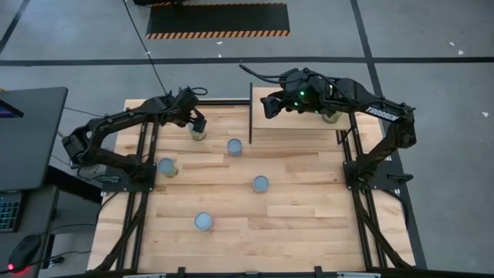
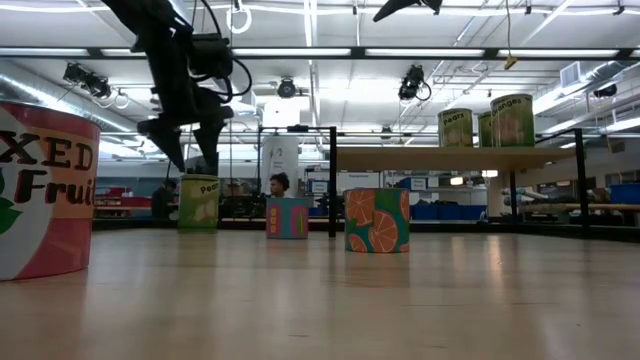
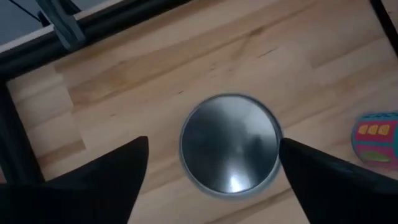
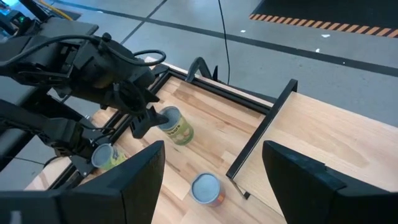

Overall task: Pick and place cans onto a shelf
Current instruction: Put the large canned pears on the shelf

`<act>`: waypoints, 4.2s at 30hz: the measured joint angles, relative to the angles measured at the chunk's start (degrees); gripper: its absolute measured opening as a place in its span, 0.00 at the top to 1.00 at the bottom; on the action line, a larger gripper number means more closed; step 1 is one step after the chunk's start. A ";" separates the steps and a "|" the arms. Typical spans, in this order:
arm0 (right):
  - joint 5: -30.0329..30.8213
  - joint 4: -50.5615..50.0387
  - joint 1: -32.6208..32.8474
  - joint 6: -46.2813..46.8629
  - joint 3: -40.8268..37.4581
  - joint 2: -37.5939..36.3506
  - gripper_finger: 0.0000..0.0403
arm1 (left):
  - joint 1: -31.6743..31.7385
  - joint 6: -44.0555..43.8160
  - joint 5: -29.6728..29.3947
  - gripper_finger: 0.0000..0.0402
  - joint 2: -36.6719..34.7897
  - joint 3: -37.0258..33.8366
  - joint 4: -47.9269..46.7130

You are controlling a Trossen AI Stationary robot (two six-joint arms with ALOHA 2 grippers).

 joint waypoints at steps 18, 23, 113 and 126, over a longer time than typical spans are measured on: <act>-0.28 2.05 -0.29 1.57 0.00 0.00 0.31 | -2.94 -3.00 1.50 0.04 0.46 -7.57 13.63; -0.49 2.61 -0.28 1.56 0.00 0.00 0.31 | -3.34 -2.52 1.11 0.04 0.32 -6.16 11.52; -4.98 38.58 39.46 -12.59 -43.39 0.16 0.32 | -61.69 -5.47 -9.34 0.12 20.08 8.76 20.03; -11.07 49.87 30.65 -24.44 -45.15 3.72 0.17 | -60.66 -2.43 -8.54 0.12 15.11 18.81 6.90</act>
